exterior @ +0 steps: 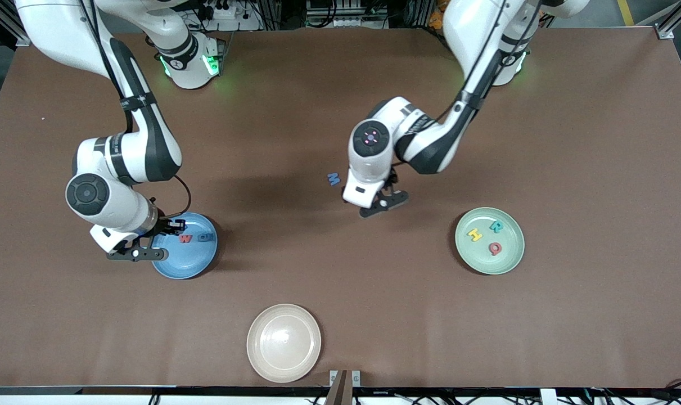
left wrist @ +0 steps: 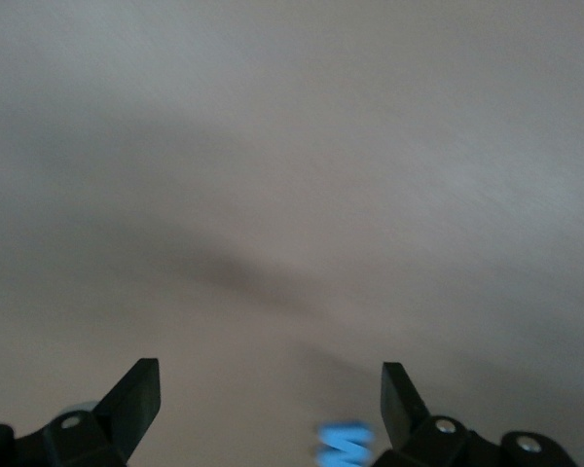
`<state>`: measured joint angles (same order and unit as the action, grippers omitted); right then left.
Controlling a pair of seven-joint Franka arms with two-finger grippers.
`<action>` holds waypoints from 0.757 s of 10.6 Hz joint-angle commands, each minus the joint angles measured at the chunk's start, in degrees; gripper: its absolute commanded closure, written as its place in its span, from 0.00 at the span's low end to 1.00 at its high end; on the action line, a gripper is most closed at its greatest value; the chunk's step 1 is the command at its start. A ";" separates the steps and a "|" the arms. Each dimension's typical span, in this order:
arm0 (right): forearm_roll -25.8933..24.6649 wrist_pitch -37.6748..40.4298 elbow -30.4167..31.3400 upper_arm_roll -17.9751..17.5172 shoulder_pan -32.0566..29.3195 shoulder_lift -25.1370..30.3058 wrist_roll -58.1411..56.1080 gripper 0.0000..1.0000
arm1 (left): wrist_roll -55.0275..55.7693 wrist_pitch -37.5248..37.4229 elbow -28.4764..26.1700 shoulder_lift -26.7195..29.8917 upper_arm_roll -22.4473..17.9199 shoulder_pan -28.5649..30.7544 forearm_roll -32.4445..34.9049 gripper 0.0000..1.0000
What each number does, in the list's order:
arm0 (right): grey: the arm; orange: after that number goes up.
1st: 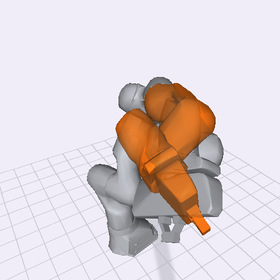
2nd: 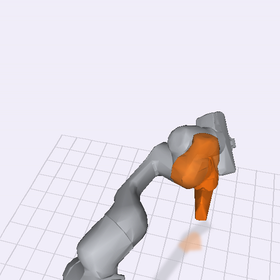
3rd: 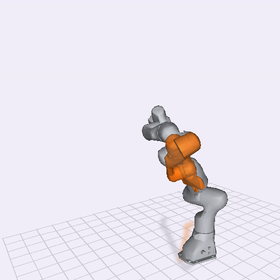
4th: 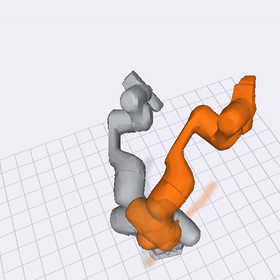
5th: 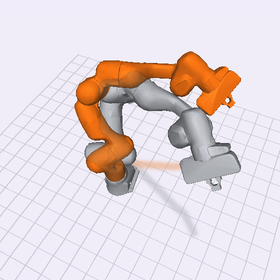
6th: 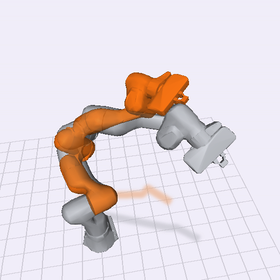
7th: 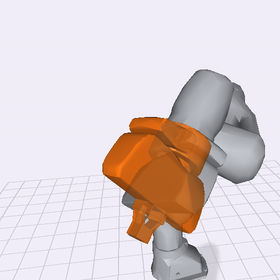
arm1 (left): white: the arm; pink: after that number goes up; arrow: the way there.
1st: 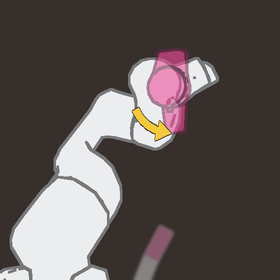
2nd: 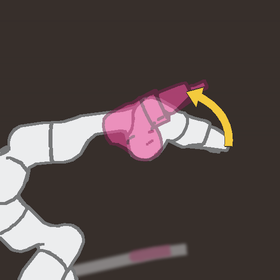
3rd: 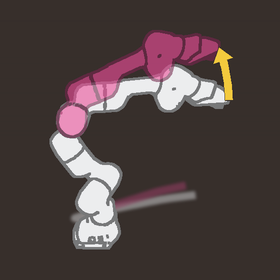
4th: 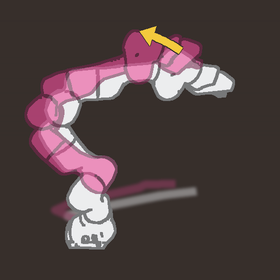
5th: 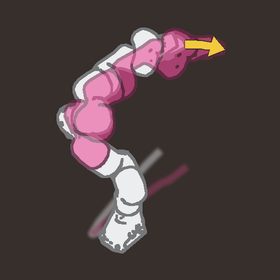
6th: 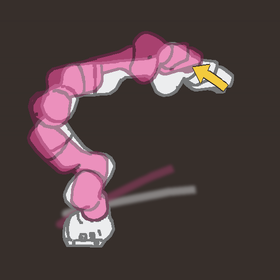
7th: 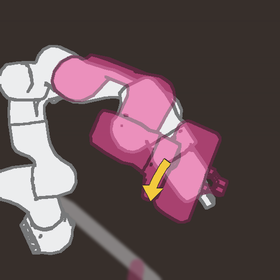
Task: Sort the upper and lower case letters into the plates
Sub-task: 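Carry the yellow c to the blue plate and open the right gripper, then grasp the blue M with the left gripper while the right gripper withdraws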
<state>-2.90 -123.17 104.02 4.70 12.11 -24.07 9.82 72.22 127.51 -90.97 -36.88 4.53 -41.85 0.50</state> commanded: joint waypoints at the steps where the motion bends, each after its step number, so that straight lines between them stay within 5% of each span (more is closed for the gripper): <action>1: 0.88 0.12 0.30 0.58 -0.42 1.13 -1.03 0.10 | 9.92 4.58 1.59 -2.84 -0.58 -4.71 -1.38 0.00; 8: 1.06 11.17 -0.13 0.23 -1.56 14.82 -3.65 0.00 | 18.92 10.48 1.32 -9.17 -0.66 -7.72 -0.77 0.00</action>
<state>-2.75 -115.06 102.78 5.52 11.50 -13.48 8.75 90.32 137.13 -90.61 -44.39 4.32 -49.20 0.22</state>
